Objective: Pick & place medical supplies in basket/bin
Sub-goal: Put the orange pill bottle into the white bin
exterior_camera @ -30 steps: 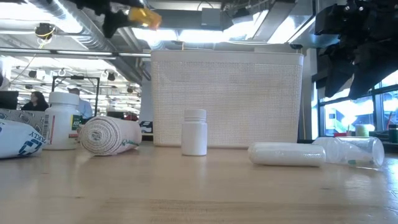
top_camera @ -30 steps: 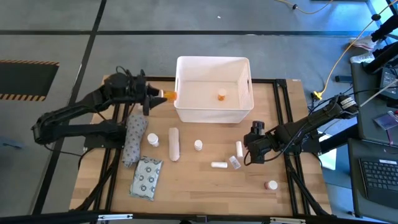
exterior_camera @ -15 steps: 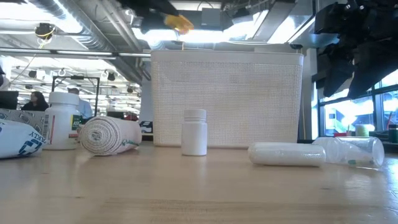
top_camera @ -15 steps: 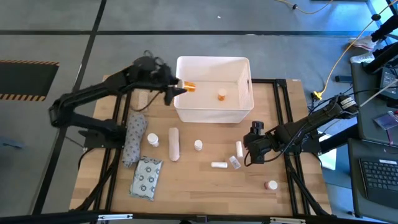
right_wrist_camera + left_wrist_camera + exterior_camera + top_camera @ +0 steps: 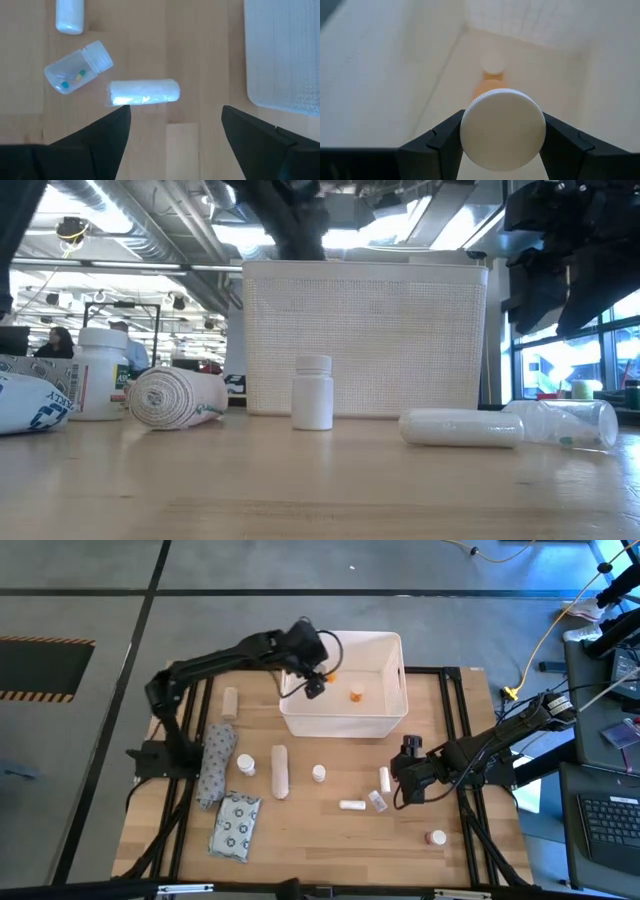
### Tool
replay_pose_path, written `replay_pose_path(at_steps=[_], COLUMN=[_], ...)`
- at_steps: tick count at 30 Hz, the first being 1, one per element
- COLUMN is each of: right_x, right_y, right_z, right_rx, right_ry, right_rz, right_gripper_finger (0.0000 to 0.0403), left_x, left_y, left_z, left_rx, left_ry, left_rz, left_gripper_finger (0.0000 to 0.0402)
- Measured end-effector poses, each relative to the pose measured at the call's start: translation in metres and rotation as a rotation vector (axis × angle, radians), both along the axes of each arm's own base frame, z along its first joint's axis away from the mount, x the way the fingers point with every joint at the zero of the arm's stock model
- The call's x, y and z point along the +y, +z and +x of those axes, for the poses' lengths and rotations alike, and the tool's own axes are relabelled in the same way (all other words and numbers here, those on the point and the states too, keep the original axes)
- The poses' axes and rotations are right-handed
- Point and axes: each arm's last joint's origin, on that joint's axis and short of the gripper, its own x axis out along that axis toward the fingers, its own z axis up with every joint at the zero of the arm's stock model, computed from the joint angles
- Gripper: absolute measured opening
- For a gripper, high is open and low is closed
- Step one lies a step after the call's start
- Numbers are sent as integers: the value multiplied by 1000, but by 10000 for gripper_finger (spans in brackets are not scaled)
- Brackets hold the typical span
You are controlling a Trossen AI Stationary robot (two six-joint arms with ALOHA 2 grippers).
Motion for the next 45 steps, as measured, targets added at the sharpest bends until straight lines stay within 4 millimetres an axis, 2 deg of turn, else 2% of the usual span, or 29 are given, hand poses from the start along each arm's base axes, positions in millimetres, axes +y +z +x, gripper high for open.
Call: replay_pose_path(at_steps=[3, 8, 14, 19, 29, 45], right_x=[0, 0, 0, 0, 0, 0], right_y=[0, 0, 0, 0, 0, 0], right_z=[0, 1, 1, 1, 1, 1], right_rx=[-5, -5, -7, -8, -8, -8], right_ry=[4, 4, 4, 5, 5, 6], right_rz=[0, 1, 1, 1, 2, 1], right_gripper_finger=[313, 313, 313, 313, 313, 313], left_x=[12, 30, 45, 52, 63, 63], left_y=[-20, -58, -98, -117, -123, -123], left_z=[14, 28, 30, 27, 21, 24], left_rx=[44, 166, 297, 365, 396, 377], left_ry=[6, 12, 36, 53, 81, 85], left_rz=[-11, -65, -145, -188, -171, -164], left_gripper_finger=[212, 212, 212, 212, 212, 219])
